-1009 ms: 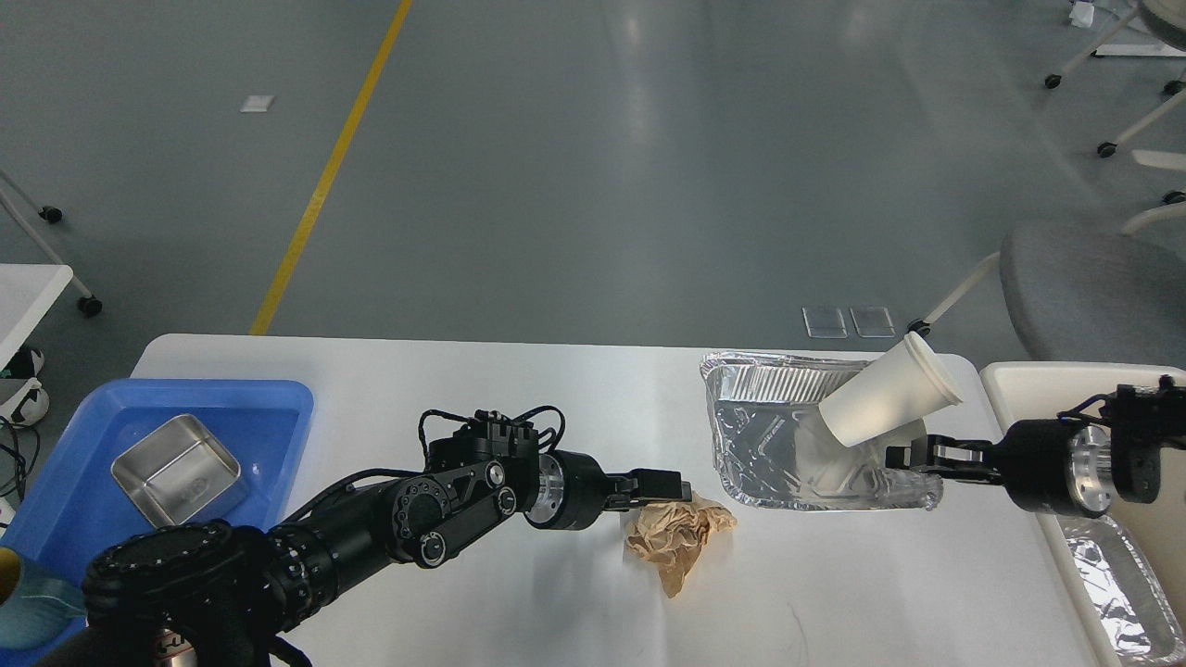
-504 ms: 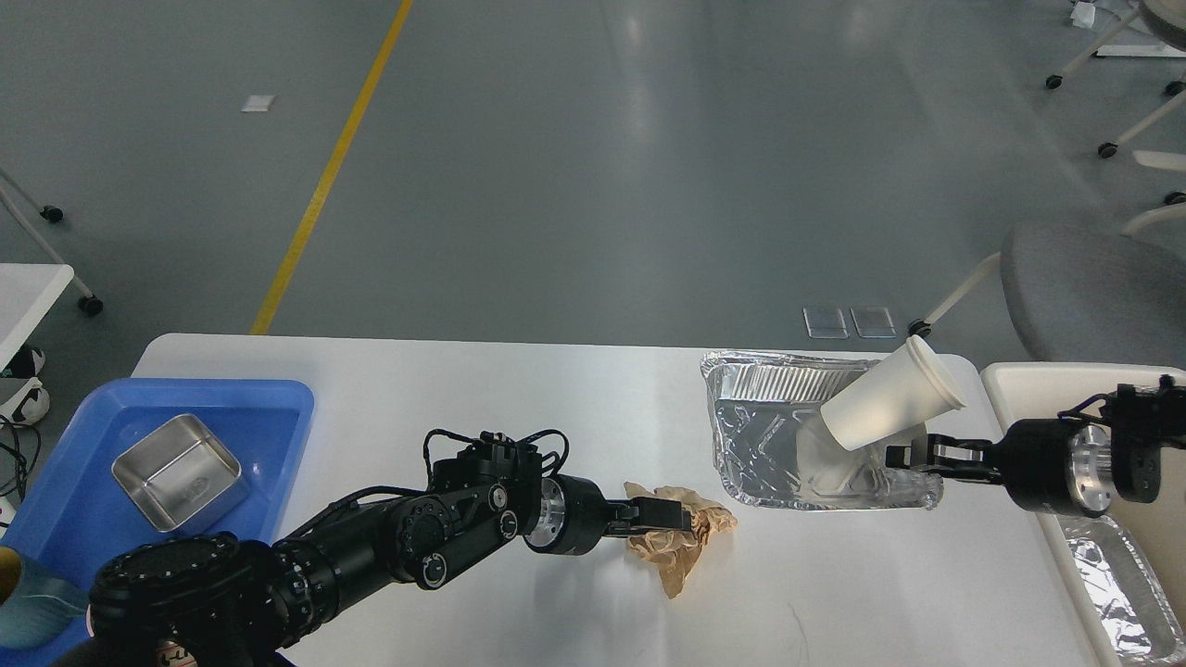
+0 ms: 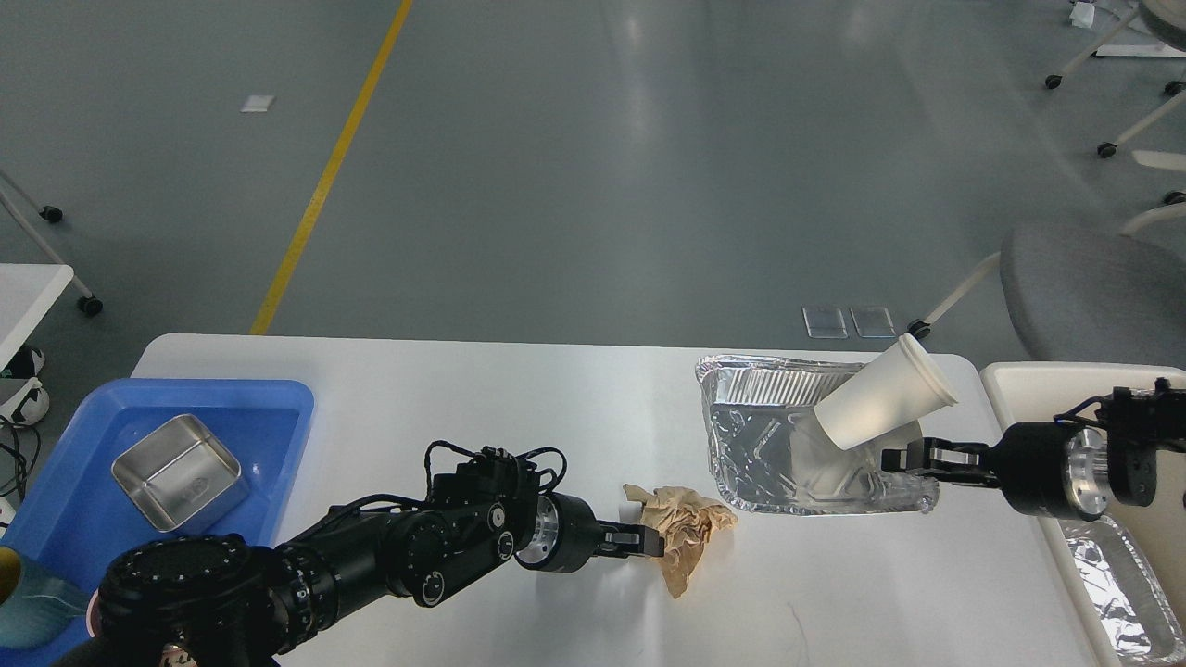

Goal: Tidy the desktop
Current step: 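Reach the left gripper to the crumpled brown paper and grasp it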

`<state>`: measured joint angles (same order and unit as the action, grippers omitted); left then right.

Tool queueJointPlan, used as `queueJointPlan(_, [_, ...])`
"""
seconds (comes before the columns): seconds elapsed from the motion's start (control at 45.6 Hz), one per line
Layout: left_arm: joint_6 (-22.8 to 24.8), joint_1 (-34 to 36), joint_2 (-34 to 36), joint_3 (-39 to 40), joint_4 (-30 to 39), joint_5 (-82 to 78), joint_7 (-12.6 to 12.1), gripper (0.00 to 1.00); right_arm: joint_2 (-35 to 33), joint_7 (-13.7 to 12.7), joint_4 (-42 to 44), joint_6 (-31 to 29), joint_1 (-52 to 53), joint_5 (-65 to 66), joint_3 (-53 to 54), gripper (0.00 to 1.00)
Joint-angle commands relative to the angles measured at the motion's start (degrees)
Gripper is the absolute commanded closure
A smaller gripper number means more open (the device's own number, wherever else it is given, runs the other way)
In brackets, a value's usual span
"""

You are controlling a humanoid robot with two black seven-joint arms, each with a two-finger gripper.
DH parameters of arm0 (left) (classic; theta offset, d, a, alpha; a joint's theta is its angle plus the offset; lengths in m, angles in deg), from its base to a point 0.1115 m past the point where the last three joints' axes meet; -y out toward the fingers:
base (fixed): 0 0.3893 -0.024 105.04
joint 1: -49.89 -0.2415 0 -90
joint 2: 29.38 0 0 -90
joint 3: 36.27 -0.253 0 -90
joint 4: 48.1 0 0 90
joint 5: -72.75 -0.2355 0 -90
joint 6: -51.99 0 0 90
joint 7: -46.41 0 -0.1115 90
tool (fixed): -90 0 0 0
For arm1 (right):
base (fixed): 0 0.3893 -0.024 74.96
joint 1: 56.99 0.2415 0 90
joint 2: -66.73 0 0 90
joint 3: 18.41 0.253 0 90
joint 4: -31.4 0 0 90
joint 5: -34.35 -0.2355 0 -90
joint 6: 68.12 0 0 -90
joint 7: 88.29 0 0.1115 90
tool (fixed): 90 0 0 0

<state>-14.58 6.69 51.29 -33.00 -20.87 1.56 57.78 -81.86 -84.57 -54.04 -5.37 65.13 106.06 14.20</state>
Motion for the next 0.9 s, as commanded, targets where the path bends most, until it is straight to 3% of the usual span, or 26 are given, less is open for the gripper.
queueJointPlan(0.0, [-0.4, -0.1, 0.0, -0.3, -0.2, 0.0, -0.1, 0.67, 0.0, 0.0, -0.2, 0.0, -0.2, 0.0, 0.0, 1.0])
queueJointPlan(0.197, [-0.4, -0.1, 0.0, -0.5, -0.2, 0.0, -2.5, 0.94, 0.0, 0.0, -0.3, 0.1, -0.3, 0.0, 0.0, 1.0])
queueJointPlan(0.263, [-0.5, -0.1, 0.0, -0.5, -0.2, 0.0, -2.6, 0.98, 0.0, 0.0, -0.4, 0.0, -0.4, 0.0, 0.0, 1.0])
queueJointPlan(0.68, [0.6, 1.5, 0.4, 0.0, 1.3, 0.4, -2.2, 1.0, -0.3, 0.1, -0.3, 0.1, -0.5, 0.0, 0.1, 1.0])
queueJointPlan(0.877, [3.7, 3.9, 7.3, 0.0, 7.8, 2.4, -2.8, 1.0, -0.2, 0.0, -0.2, 0.1, -0.5, 0.0, 0.0, 1.0])
